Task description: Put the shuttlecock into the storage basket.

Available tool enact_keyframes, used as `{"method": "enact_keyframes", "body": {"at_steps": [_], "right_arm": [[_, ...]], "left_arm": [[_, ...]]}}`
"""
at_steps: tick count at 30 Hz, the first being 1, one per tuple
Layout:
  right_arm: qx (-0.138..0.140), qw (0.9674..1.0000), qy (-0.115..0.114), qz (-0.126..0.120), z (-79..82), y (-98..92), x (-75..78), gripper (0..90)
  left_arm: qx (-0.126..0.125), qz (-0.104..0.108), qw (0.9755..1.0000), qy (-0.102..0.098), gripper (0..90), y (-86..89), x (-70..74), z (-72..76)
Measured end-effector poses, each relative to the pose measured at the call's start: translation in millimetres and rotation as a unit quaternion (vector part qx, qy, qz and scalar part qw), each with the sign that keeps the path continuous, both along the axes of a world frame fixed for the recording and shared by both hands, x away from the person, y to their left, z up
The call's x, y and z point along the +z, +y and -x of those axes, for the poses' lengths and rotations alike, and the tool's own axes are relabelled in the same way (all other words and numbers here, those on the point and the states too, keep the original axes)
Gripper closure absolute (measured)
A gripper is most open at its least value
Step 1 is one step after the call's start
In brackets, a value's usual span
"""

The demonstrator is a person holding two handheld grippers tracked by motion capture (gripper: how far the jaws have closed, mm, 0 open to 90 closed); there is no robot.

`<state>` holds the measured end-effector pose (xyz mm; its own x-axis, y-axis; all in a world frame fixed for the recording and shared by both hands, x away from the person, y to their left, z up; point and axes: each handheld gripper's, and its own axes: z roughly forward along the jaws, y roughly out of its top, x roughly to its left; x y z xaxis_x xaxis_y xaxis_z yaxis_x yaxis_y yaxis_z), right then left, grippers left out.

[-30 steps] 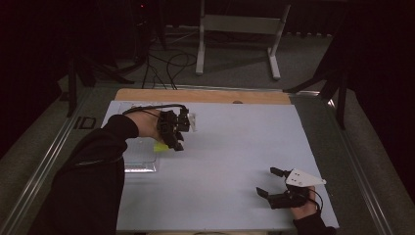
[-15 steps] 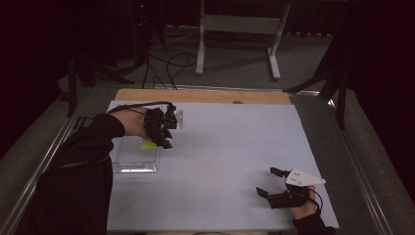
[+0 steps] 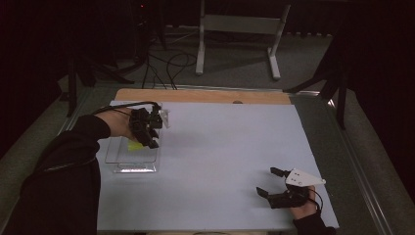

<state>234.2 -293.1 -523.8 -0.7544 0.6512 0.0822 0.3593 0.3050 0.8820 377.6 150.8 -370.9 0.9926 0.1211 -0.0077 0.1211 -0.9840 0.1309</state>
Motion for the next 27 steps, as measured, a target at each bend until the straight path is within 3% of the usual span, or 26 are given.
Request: {"method": "enact_keyframes", "body": {"at_steps": [8,13,27], "right_arm": [[0.002,1.0,-0.001,0.004,-0.5,0.6,-0.8,8.5],[0.002,1.0,0.0,0.004,-0.5,0.6,-0.7,8.5],[0.002,1.0,0.003,0.004,-0.2,0.7,-1.1,8.5]], "left_arm": [[0.017,-0.004,0.9999,0.0,64.9,23.5,-5.3,-1.7],[0.019,0.004,0.9998,0.002,64.8,27.7,-9.8,-2.3],[-0.019,0.012,0.9997,-0.009,64.7,25.3,-35.9,-3.8]]}}
